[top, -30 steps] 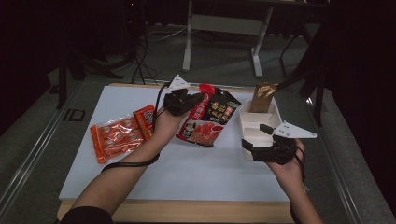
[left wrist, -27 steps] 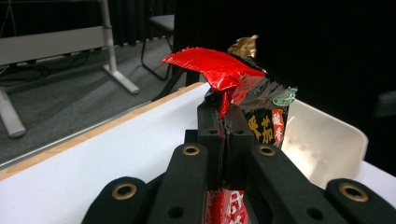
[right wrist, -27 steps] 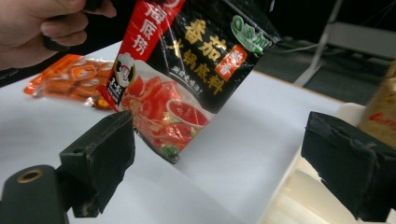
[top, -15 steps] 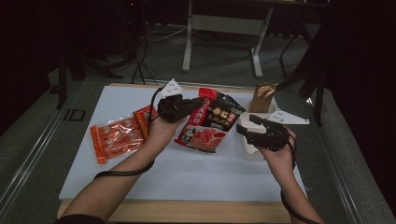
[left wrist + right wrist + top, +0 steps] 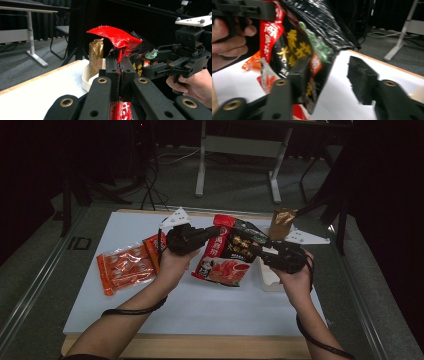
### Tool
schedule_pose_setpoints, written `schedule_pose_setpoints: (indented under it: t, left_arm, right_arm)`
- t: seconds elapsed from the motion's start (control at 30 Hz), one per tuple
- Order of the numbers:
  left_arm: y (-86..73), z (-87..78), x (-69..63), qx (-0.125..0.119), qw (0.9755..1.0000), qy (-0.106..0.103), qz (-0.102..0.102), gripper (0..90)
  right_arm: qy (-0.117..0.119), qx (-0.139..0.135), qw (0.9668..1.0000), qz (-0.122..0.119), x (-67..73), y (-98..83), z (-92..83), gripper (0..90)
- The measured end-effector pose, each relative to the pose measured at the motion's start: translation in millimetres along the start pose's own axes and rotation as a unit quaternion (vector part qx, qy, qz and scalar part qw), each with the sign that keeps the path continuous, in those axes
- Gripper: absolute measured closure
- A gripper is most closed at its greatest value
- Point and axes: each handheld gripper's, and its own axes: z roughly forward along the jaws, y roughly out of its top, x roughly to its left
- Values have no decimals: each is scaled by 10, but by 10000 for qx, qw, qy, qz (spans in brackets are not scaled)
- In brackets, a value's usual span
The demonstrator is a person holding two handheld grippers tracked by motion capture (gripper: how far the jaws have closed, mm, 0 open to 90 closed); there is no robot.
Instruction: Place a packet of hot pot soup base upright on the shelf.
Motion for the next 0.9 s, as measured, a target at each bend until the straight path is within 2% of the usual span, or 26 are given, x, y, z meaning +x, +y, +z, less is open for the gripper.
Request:
schedule_pose_setpoints:
  t: [0.03, 0.07, 0.13, 0.27, 0.37, 0.57, 0.63, 0.73, 0.83, 0.9]
  left_arm:
    - [-5, 3, 3, 2, 10000, -17, -23, 883]
    - [-11, 11, 1, 19, 10000, -30, -31, 883]
    - [-35, 19, 1, 12, 10000, -48, -40, 883]
    - [-63, 19, 46, 57, 9998, -140, -158, 881]
    - [-71, 10, 55, 92, 9997, -174, -146, 877]
    - [-63, -1, 60, 179, 9995, -275, -21, 857]
    - [-84, -2, 46, 225, 9993, -296, 107, 846]
    - [-97, 7, 56, 273, 9990, -331, 113, 827]
    - [-95, 15, 82, 305, 9988, -391, 24, 796]
    - [-97, 25, 80, 375, 9987, -338, 33, 710]
  right_arm:
    - [7, -35, 10000, -1, 7, 8, -4, 584]
    - [80, -35, 10000, -13, 10, 18, -7, 642]
    - [143, -67, 9999, -22, 25, 42, -15, 677]
    - [352, -104, 9992, 154, 3, 76, -45, 749]
    - [312, -49, 9995, 90, 43, 107, -70, 778]
    - [320, 21, 9995, -39, 70, 176, -125, 787]
    - [340, -24, 9994, -58, 66, 207, -151, 786]
    - [313, -36, 9994, -159, 82, 258, -180, 785]
    - [294, -31, 9993, -219, 86, 304, -195, 786]
    - [278, -21, 9993, -265, 92, 328, -205, 786]
